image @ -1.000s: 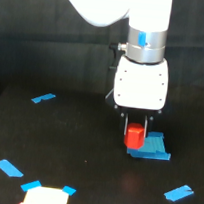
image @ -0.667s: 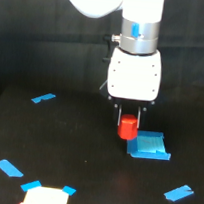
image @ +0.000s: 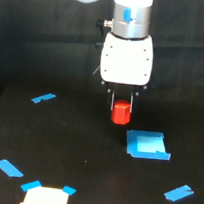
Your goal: Pick up the red object from the table
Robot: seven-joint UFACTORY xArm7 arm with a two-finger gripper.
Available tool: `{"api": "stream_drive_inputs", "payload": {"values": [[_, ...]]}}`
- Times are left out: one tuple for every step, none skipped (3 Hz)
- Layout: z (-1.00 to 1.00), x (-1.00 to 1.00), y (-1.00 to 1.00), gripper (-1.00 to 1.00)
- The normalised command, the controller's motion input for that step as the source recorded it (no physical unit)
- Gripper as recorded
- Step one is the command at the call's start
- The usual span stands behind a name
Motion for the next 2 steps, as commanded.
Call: {"api": "stream_drive_inputs", "payload": {"values": [[1.00,-0.16,-0.28,-1.00],[0.71,0.04,-0.14,-1.00]]}}
